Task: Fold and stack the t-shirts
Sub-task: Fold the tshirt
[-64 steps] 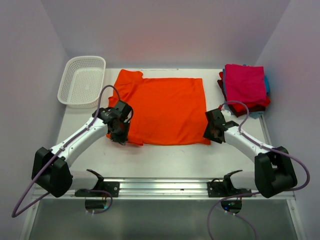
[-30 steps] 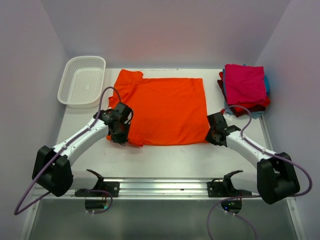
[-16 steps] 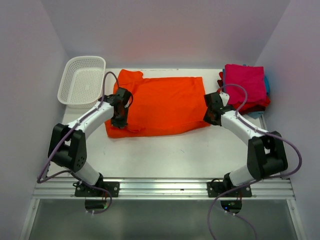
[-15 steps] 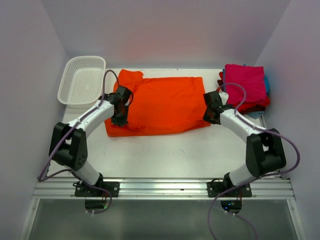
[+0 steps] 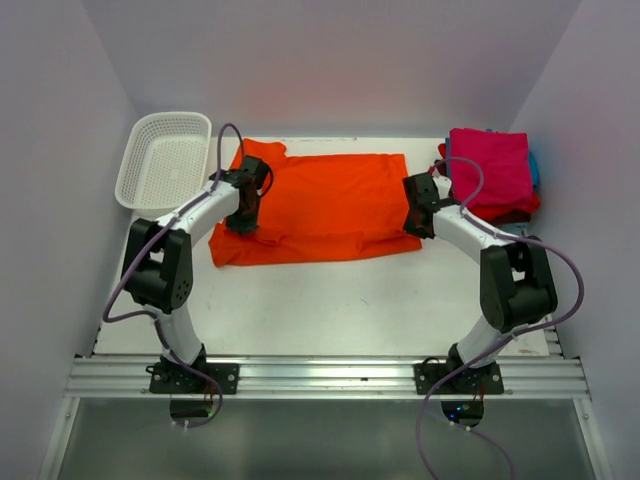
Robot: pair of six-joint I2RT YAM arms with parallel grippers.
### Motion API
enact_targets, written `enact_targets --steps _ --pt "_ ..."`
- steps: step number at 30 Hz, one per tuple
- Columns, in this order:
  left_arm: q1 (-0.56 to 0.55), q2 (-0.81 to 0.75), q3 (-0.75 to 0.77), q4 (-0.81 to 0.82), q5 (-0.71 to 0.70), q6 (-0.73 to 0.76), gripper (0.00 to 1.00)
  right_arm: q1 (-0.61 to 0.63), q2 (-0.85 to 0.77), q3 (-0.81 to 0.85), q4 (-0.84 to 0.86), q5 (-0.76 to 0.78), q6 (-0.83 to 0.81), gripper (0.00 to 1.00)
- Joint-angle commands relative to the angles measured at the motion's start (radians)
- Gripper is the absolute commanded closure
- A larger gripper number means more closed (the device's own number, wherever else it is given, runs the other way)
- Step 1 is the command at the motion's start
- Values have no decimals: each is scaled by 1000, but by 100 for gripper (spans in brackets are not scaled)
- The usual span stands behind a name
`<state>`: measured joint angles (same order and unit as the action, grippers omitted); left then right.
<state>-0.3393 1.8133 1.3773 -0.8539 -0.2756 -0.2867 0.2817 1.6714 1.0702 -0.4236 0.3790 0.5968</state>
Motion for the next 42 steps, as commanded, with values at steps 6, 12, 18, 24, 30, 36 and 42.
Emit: enact_targets --steps 6,12,18,24,30,36,42 --pt "29 55 92 16 -47 37 100 -27 20 74 26 40 -20 100" --pt "39 99 144 39 -54 49 100 -29 76 112 45 31 -20 93" --pt "42 29 128 107 -168 9 0 -29 70 81 81 -11 -22 44" --pt "42 -167 -15 174 -22 -28 0 -29 -42 -28 143 -45 -46 32" --pt "42 -250 -217 292 105 -88 0 -29 -118 -59 158 -75 -97 88" --pt "42 -209 -310 421 233 -123 7 -27 -91 -36 154 -155 -107 100" --pt "42 -141 -296 457 214 -115 26 -29 29 22 149 -236 -114 100"
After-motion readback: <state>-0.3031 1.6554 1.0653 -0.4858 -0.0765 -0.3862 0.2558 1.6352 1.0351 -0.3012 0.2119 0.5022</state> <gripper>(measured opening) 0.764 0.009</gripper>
